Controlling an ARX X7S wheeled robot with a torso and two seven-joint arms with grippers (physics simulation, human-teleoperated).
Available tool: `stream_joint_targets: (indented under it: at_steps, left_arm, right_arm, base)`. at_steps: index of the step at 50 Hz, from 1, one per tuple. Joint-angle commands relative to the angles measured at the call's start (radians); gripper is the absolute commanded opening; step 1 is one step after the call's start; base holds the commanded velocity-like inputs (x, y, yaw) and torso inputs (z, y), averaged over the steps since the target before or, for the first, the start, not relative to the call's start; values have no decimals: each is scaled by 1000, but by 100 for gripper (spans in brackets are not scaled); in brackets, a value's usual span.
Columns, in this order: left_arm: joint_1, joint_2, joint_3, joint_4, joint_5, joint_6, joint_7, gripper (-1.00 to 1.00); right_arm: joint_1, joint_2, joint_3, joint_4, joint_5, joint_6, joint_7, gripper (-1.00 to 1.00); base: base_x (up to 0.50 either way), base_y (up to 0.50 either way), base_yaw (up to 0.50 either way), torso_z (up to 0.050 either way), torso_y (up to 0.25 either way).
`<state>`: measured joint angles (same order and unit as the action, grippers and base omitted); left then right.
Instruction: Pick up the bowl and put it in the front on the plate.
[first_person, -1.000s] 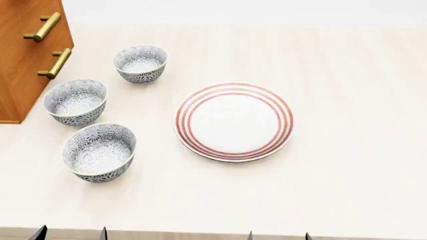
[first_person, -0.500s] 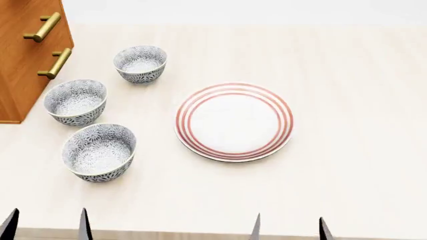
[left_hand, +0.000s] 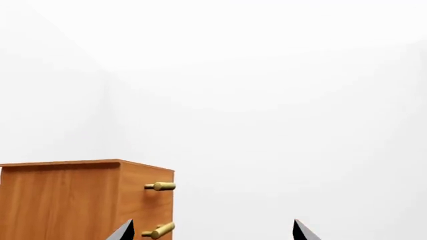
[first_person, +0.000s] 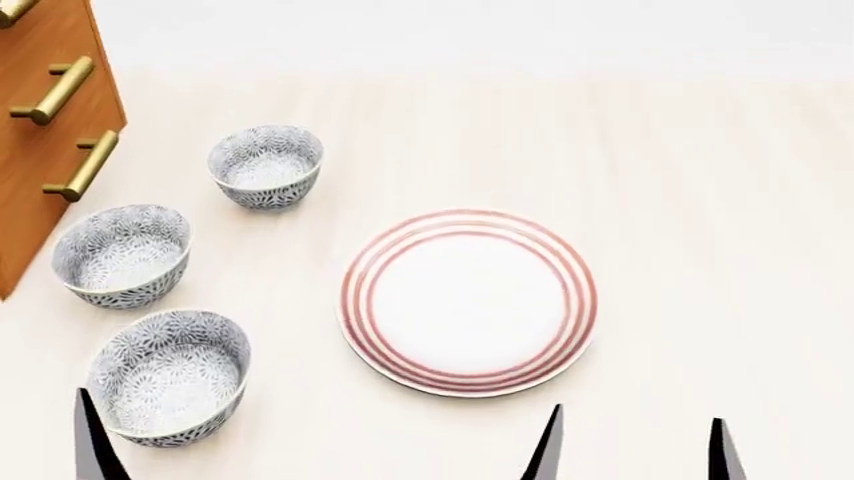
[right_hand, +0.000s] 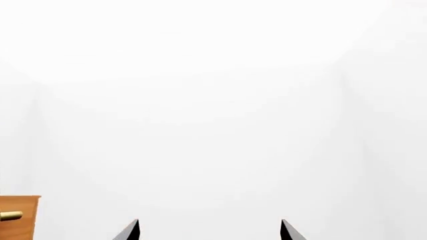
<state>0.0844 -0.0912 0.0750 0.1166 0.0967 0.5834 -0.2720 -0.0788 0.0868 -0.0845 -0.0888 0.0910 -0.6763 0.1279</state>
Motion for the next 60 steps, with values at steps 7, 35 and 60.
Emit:
stream_joint_targets:
  at_steps: [7,35,60]
  left_arm:
    - [5,-10,2,17,42,49,-45,100]
    - [7,-36,24,34,47,49,-94,100]
    - [6,-56,43,41,45,42,-122,100]
  right_arm:
    - [-2,13,-12,-6,-23,-64,15,100]
    - [0,39,-39,-13,-42,-80,51,100]
    - [7,59,-59,-20,-30,-93,74,100]
  base:
    - [500,0,0,0,0]
    - [500,0,0,0,0]
    - [345,0,0,0,0]
